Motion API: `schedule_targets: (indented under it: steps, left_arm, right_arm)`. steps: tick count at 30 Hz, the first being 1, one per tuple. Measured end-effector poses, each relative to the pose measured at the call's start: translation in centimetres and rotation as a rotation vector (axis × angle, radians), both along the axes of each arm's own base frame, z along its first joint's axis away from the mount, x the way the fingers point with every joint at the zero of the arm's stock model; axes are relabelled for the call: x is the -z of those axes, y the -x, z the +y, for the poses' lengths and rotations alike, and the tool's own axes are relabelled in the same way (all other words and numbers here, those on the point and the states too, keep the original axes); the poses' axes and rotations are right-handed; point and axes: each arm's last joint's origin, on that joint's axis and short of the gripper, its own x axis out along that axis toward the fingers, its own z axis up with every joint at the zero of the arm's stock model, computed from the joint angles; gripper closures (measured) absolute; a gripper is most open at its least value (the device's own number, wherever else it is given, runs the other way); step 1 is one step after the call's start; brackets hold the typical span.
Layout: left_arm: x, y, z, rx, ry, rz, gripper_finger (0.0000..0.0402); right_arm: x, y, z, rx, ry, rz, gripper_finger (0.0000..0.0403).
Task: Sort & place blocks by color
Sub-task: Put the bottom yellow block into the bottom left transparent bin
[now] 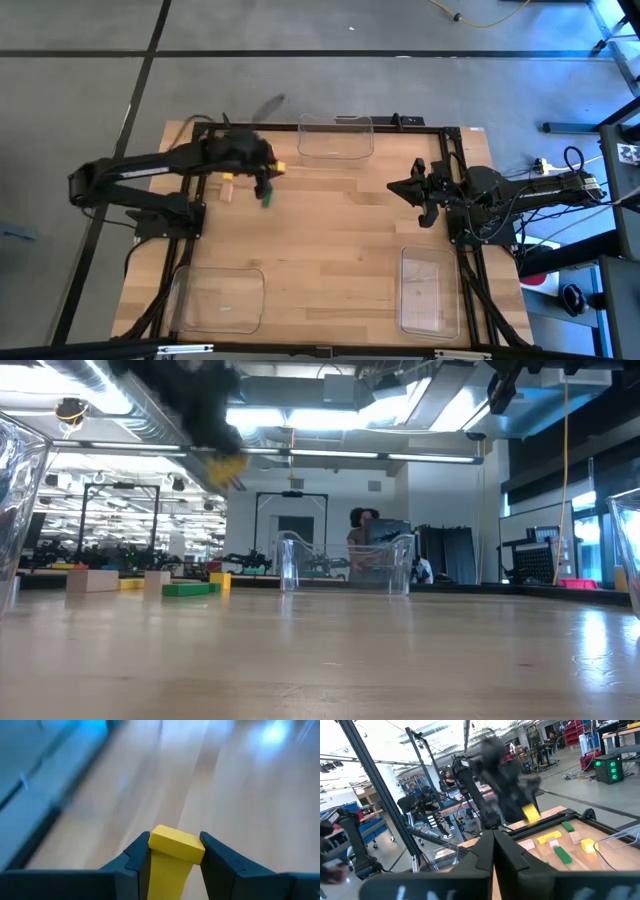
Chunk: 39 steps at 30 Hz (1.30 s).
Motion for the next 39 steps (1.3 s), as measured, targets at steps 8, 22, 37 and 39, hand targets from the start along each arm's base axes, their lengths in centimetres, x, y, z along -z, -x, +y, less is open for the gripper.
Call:
schedule_targets:
  steps: [8,22,37,39]
  left_arm:
    - [-4.5,3.0,-6.2,0.017,0.137,-0.484,0.028]
    - [-1.2,6.4,-20.0,0.322,0.479,-0.226,0.028]
    - [6.4,7.5,-28.2,0.557,0.407,0.492,0.028]
    - [7.0,6.9,-29.0,0.516,0.309,0.571,0.028]
  right_arm:
    - [0.0,0.0,0.0,-0.001,0.0,0.0,0.0393]
    - [0.0,0.0,0.0,-0.013,-0.109,-0.007,0.0393]
    - [0.0,0.0,0.0,-0.016,-0.129,-0.008,0.0393]
    - [0.0,0.0,0.0,-0.015,-0.128,-0.008,0.0393]
